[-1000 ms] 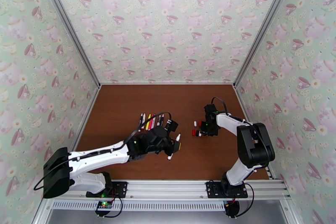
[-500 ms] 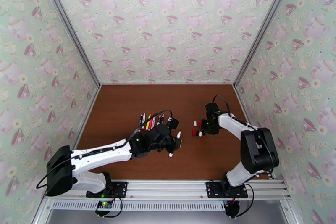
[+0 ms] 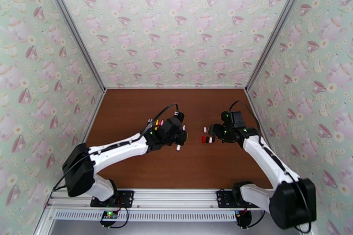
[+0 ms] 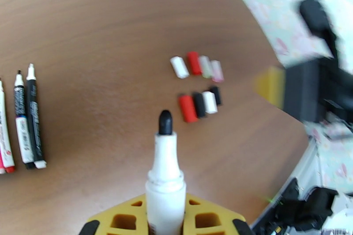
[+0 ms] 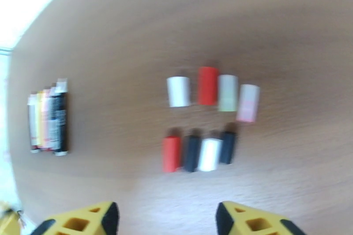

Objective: Open the pen caps

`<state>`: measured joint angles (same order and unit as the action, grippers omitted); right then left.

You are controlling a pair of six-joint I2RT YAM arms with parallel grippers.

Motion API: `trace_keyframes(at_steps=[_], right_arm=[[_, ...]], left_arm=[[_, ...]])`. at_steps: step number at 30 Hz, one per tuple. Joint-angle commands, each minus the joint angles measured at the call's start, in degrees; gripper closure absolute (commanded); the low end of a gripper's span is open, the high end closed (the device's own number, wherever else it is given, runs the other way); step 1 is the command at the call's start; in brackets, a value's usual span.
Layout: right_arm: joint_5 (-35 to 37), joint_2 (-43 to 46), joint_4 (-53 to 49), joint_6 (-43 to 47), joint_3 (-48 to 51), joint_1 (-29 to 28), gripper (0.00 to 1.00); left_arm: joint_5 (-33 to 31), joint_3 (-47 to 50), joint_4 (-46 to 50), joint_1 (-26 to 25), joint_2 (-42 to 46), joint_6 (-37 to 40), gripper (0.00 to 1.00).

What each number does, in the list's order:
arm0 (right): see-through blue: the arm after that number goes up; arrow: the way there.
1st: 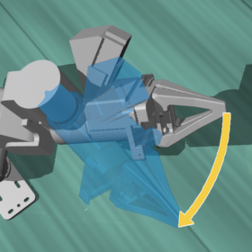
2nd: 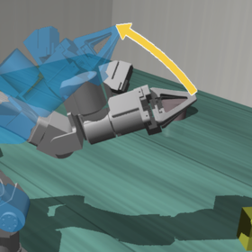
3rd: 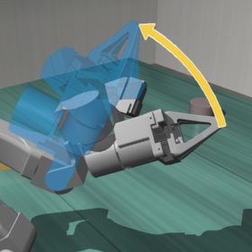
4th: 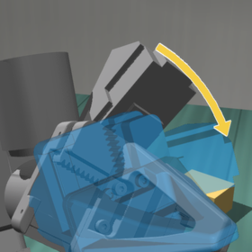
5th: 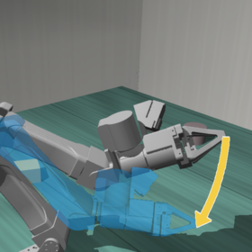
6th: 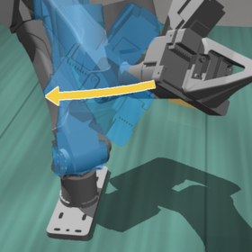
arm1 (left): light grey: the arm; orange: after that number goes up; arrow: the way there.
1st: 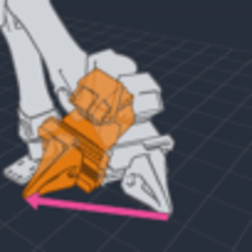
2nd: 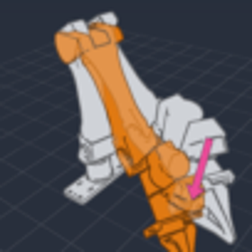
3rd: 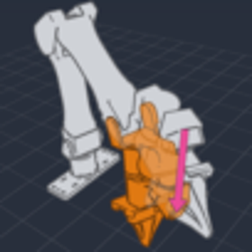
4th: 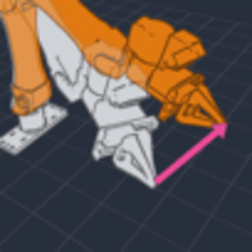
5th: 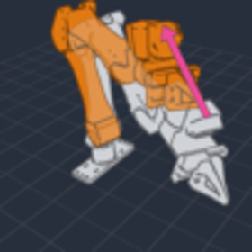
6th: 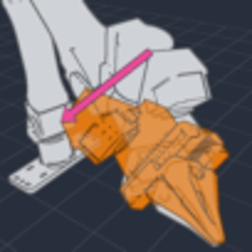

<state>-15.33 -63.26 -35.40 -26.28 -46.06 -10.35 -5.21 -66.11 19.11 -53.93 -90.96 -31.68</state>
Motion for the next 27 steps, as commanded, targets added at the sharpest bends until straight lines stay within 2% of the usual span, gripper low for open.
trace_keyframes(at_steps=[1,9,13,18,27], right_arm=[[-7.9,4.6,2.4,-2.1,2.3,0.3,0.20],[-17.8,12.4,7.2,-5.3,7.1,0.3,0.00],[-20.9,15.4,9.6,-6.4,9.5,0.3,0.00],[-21.5,15.6,10.3,-6.9,10.8,0.3,0.00],[-22.2,14.9,12.9,-8.2,12.2,0.3,0.00]], left_arm=[[-3.1,-3.8,3.5,1.1,-4.0,1.9,0.95],[-8.3,-11.3,6.2,3.7,-14.7,1.6,0.95],[-10.1,-15.8,9.3,5.4,-19.8,0.5,0.95],[-13.0,-20.3,12.7,7.4,-25.5,0.1,0.95],[-14.2,-26.7,17.7,9.8,-33.7,-5.2,0.92]])
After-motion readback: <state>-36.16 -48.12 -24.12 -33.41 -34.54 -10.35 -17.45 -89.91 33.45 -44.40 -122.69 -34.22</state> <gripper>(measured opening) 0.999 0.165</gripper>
